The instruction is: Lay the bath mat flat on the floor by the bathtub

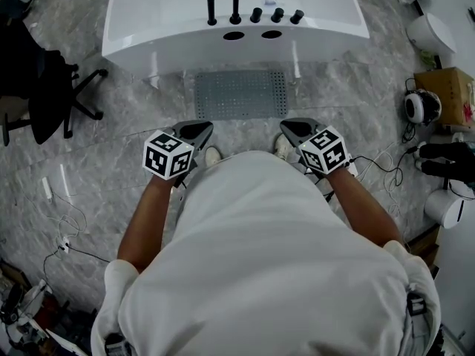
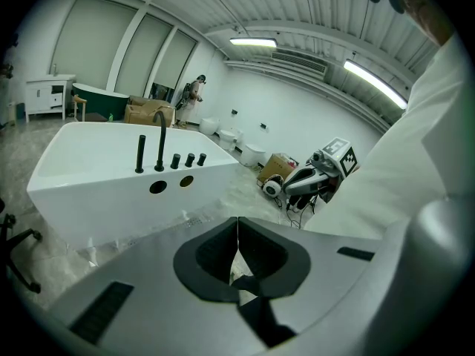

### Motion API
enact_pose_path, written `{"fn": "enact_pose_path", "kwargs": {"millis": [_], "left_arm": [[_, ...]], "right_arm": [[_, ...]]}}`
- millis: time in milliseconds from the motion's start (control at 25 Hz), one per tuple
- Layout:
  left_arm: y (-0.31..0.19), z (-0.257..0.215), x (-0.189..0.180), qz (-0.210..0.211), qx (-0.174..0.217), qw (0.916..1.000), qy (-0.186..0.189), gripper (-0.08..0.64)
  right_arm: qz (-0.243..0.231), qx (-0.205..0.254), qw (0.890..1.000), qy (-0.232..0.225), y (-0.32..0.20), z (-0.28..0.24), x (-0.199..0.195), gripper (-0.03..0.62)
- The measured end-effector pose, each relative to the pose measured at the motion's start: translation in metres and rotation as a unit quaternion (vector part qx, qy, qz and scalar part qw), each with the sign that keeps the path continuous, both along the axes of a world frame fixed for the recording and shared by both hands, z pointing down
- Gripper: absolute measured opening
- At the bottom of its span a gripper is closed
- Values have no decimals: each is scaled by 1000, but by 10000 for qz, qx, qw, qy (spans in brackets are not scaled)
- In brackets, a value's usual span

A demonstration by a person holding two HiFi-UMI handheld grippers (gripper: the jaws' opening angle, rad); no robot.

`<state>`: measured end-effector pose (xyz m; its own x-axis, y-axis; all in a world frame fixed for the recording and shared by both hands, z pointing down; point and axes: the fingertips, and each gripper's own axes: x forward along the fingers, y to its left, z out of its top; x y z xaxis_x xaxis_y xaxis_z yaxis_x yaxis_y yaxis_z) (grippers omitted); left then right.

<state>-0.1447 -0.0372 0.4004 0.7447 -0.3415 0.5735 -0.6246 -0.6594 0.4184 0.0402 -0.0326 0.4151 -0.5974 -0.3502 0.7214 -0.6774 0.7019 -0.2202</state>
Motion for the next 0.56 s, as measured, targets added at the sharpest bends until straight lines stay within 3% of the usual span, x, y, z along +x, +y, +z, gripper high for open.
{"fn": "enact_pose_path", "kwargs": {"millis": [560], "left_arm": [[-14,3,15,23,-10,10000,32,18]], "right_arm": [[11,-38,10000,86,-11,3,16,8]]}}
